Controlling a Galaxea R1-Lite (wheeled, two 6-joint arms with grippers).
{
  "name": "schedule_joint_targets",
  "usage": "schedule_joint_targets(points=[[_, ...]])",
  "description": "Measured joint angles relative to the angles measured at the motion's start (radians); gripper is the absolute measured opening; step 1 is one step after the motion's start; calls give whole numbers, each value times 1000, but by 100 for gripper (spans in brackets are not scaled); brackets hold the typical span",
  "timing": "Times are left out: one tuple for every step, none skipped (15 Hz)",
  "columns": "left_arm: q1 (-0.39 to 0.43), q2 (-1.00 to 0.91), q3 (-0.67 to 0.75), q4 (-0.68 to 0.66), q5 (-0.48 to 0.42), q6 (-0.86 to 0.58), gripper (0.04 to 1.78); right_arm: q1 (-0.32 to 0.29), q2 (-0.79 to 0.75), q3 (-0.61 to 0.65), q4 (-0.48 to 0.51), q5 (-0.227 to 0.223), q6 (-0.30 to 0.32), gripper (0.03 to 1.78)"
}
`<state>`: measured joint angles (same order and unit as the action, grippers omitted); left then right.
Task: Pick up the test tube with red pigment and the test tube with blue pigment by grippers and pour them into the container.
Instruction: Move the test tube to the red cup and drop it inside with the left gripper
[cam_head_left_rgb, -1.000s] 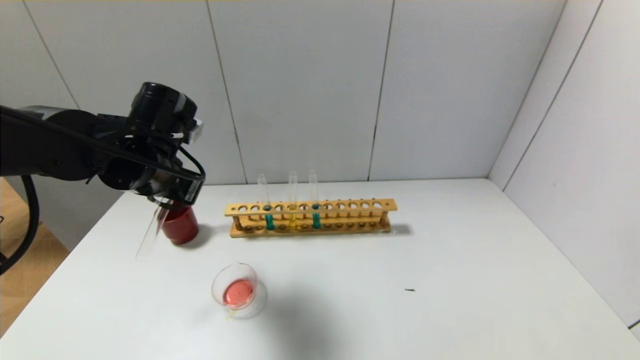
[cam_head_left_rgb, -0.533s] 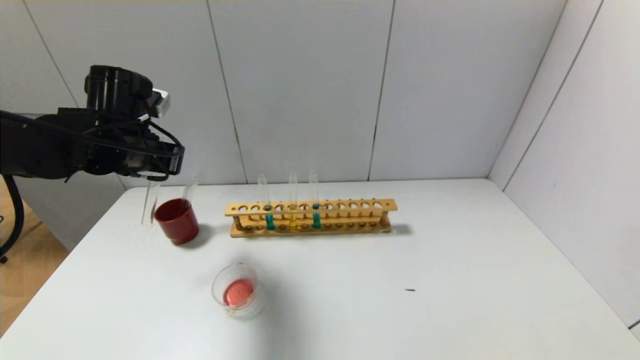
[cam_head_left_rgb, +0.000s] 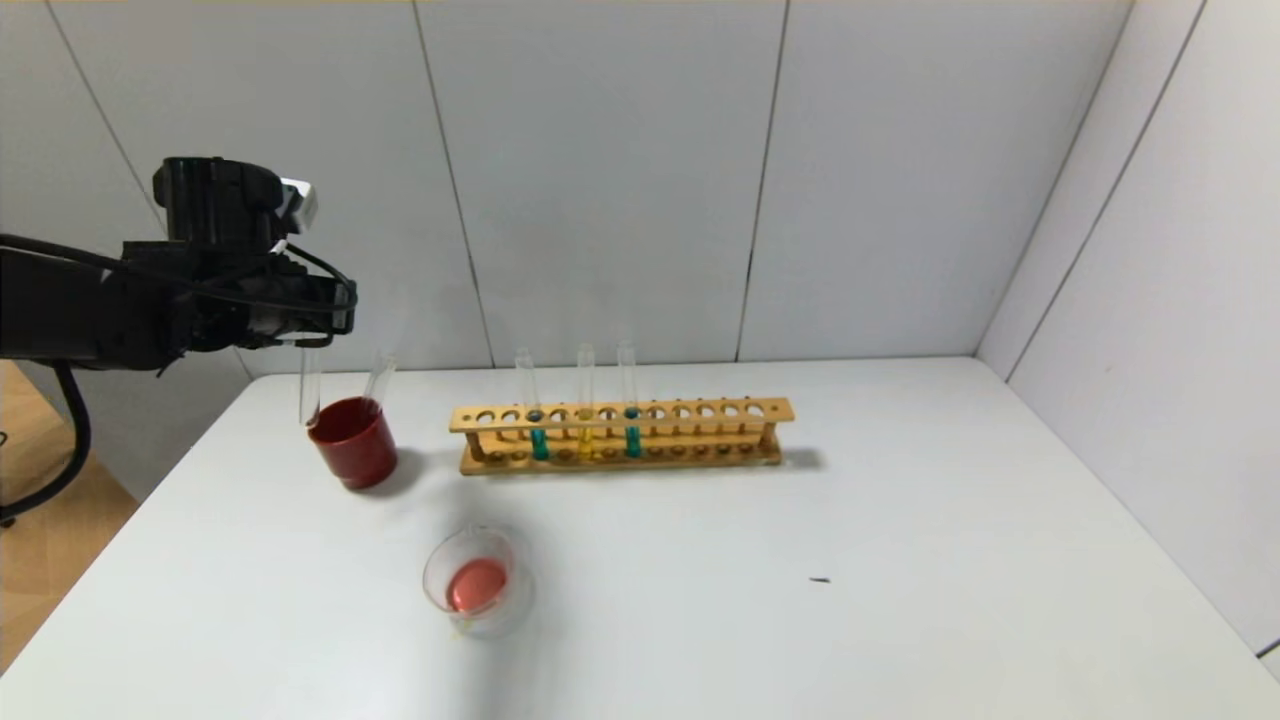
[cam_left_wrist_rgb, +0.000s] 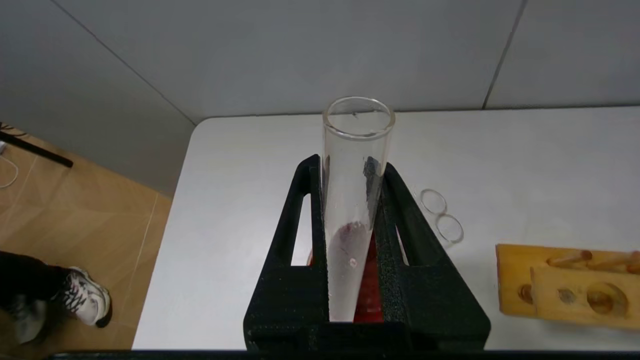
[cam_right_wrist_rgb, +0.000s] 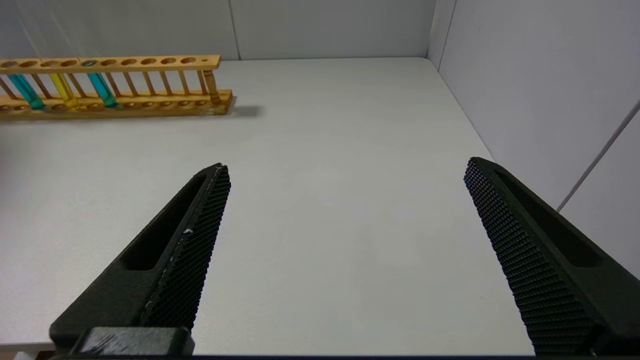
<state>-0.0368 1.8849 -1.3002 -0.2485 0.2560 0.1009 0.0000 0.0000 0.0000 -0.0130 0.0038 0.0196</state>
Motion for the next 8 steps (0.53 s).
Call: schedule_joint_targets(points=[[6, 17, 1, -29, 0, 0, 32, 0, 0, 0, 0, 0, 0, 171], [8, 34, 2, -57, 2, 1, 32, 0, 0, 0, 0, 0, 0, 171], [10, 50, 4, -78, 4, 2, 32, 0, 0, 0, 0, 0, 0, 171], [13, 66, 4, -90, 3, 4, 32, 0, 0, 0, 0, 0, 0, 171], [15, 79, 3, -95, 4, 3, 32, 0, 0, 0, 0, 0, 0, 171], [15, 94, 1, -101, 6, 0, 32, 0, 0, 0, 0, 0, 0, 171], [14, 106, 0, -116, 6, -3, 32, 0, 0, 0, 0, 0, 0, 171], [13, 118, 0, -136, 6, -3, 32, 0, 0, 0, 0, 0, 0, 171]])
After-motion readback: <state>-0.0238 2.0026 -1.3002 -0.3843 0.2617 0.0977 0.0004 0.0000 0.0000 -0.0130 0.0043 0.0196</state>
